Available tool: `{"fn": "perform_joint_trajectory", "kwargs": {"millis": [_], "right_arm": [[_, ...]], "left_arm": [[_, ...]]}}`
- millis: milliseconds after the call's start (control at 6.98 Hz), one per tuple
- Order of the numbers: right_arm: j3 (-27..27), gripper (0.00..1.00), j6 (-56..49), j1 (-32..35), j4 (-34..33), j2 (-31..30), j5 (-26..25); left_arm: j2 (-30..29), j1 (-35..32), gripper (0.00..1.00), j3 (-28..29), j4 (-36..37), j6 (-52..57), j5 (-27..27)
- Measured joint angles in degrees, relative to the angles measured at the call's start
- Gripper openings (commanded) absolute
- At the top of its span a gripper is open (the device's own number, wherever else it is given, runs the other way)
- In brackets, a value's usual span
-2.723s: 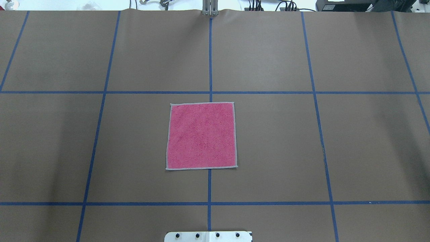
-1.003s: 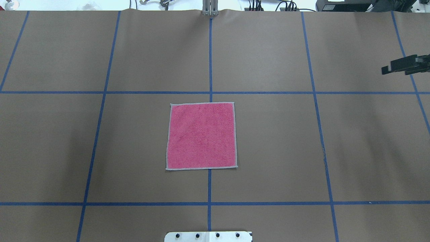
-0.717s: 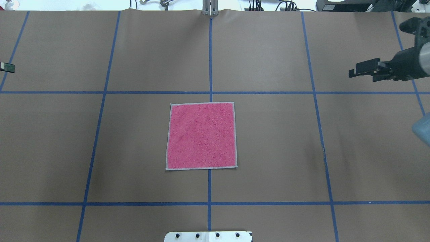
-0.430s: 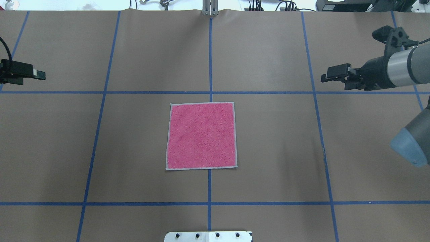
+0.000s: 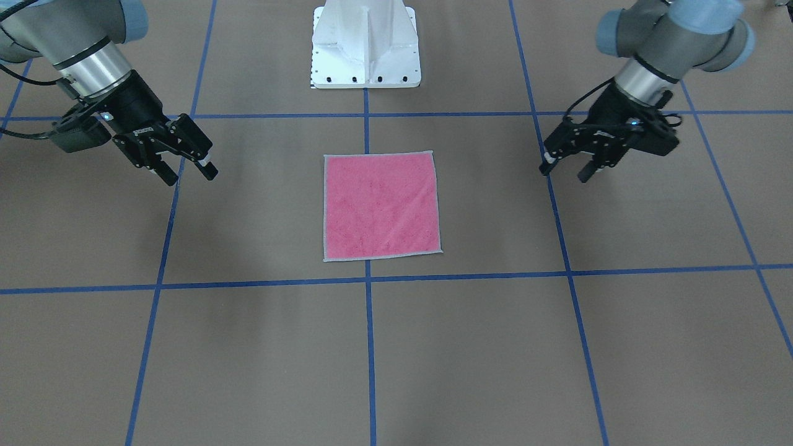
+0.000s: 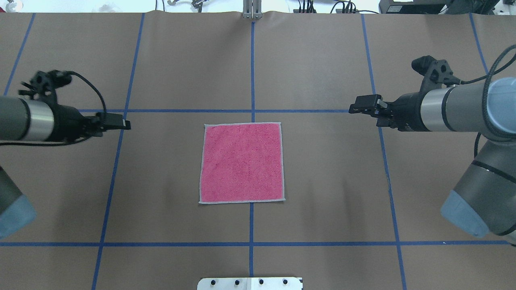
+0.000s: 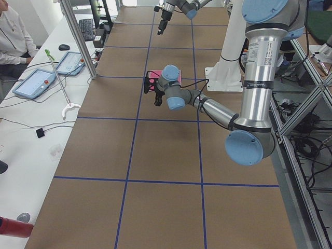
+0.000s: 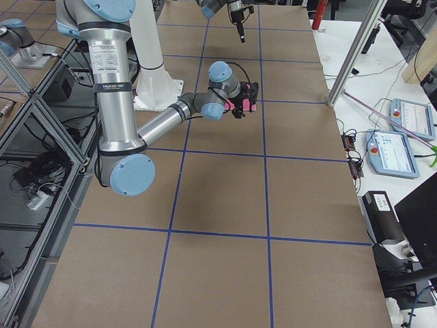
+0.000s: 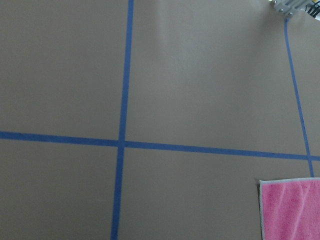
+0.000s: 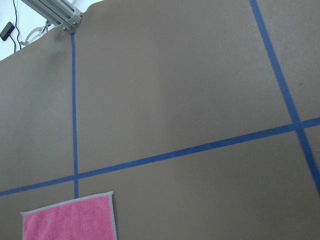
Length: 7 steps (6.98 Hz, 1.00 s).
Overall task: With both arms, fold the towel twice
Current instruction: 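Move the left gripper and the right gripper down to the towel's near corners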
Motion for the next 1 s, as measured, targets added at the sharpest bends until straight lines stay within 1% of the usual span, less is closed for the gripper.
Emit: {"fn": "perform_joint_trajectory", "kwargs": {"millis": [287, 573, 717, 1003], "right_arm": [[0.9, 0.95, 10.1, -5.9, -0.2, 0.2, -6.1], [1.1, 0.95, 17.2, -12.2, -0.6, 0.5, -12.7], [1.2, 0.95, 19.3, -15.1, -1.5, 1.4, -15.9], [1.2, 0.95, 21.3, -18.7, -5.6, 5.0, -19.8]], "left_arm": [[-2.9, 11.9, 1.0, 0.1, 0.6, -9.1, 11.7], [-5.4, 18.2, 0.97, 0.4, 3.7, -16.7, 17.5], [-6.6, 20.5, 0.88, 0.7, 5.1, -19.6, 19.9], [-8.9, 23.3, 0.68, 2.5, 5.9, -23.3, 22.7]]}}
